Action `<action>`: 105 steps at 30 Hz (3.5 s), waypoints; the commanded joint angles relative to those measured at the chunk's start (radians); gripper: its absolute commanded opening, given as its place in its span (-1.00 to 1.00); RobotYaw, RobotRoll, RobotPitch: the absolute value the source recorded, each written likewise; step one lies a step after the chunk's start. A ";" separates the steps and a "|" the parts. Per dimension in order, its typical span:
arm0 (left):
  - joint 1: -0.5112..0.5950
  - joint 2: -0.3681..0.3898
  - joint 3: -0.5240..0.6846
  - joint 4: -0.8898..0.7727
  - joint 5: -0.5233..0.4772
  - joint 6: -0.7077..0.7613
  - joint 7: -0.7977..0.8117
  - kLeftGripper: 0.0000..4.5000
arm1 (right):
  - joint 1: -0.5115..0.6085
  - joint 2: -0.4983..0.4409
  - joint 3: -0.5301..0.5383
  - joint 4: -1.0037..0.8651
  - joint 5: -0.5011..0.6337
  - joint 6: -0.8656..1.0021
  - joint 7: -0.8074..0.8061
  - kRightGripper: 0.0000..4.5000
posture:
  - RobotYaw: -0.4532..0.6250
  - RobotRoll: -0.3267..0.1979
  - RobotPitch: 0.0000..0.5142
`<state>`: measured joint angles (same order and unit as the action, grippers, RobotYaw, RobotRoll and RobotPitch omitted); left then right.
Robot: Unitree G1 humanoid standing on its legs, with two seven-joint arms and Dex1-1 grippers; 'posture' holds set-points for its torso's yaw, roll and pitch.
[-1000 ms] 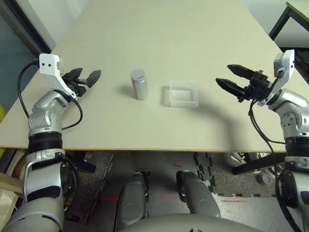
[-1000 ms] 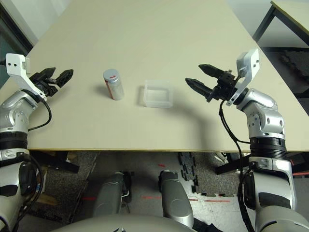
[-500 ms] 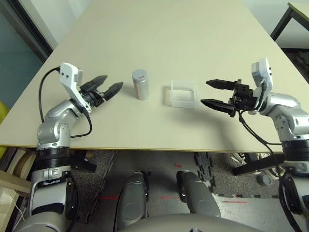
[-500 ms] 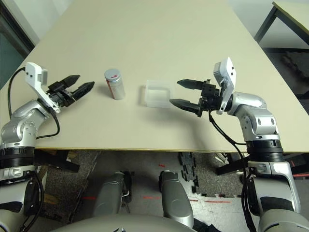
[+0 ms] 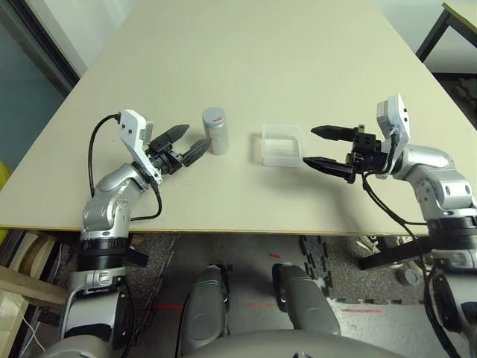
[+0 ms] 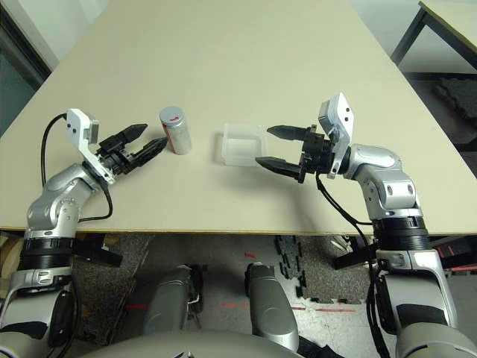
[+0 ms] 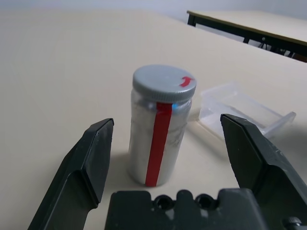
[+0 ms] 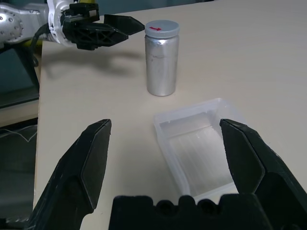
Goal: Pour the medicine from the bottle into the box.
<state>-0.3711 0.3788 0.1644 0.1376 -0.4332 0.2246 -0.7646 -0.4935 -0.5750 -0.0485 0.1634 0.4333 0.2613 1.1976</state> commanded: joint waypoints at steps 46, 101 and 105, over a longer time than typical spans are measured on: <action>-0.312 -0.146 -0.053 0.679 0.179 -0.460 0.050 0.98 | 0.059 -0.019 -0.005 -0.051 -0.020 -0.040 -0.062 1.00 | -0.68 0.25 -0.43; -0.454 -0.119 -0.178 0.334 0.102 0.019 -0.280 0.17 | -0.406 0.137 0.099 0.172 -0.014 0.145 -0.071 1.00 | -0.67 0.25 -0.53; -0.487 -0.127 -0.190 0.374 0.112 -0.006 -0.301 0.17 | -0.437 0.155 0.103 0.212 -0.030 0.130 -0.054 1.00 | -0.67 0.25 -0.53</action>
<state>-0.8407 0.2519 -0.0127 0.4924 -0.3309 0.2362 -1.0482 -0.9169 -0.4208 0.0400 0.3597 0.4140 0.4043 1.1313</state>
